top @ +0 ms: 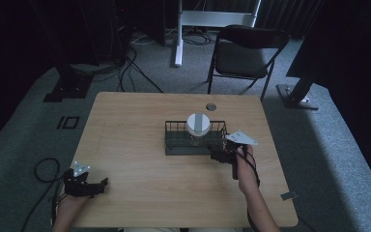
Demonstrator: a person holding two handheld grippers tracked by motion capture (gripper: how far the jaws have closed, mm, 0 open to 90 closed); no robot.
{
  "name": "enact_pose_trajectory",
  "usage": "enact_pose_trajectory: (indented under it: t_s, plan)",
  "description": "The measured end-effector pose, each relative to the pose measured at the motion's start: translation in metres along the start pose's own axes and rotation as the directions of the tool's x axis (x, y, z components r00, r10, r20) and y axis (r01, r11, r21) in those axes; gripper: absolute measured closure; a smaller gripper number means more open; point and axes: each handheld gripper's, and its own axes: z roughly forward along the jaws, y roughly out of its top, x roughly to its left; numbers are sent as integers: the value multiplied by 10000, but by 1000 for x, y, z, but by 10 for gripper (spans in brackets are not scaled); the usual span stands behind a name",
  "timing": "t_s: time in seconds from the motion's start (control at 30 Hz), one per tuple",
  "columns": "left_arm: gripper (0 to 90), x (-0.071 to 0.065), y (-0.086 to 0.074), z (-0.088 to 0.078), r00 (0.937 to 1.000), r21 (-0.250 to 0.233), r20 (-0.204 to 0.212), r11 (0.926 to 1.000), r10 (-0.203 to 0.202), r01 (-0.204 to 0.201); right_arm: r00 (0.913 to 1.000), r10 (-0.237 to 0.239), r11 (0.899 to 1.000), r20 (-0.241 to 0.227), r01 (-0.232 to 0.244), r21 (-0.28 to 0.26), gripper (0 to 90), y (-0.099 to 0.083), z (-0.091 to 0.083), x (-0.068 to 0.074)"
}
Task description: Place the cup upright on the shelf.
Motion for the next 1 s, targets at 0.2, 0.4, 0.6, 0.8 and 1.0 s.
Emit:
enact_pose_trajectory:
  t_s: [0.2,0.4,0.6,0.8,1.0]
  plan:
    - [2,0,0,0,10000,1,3,10000,-2,2,9999,55,10000,104,-56,74,127,-8,-9,-8]
    - [2,0,0,0,10000,0,0,10000,1,-1,9996,170,9998,203,-172,113,127,-17,-15,-15]
    - [2,0,0,0,10000,0,2,10000,-1,1,9988,405,9989,275,-412,242,128,-29,-18,-22]
    - [2,0,0,0,10000,0,1,10000,0,0,9983,471,9978,355,-487,448,128,-40,-18,-27]
    - [2,0,0,0,10000,-1,2,10000,0,0,9966,652,9955,495,-684,656,132,-53,-18,-35]
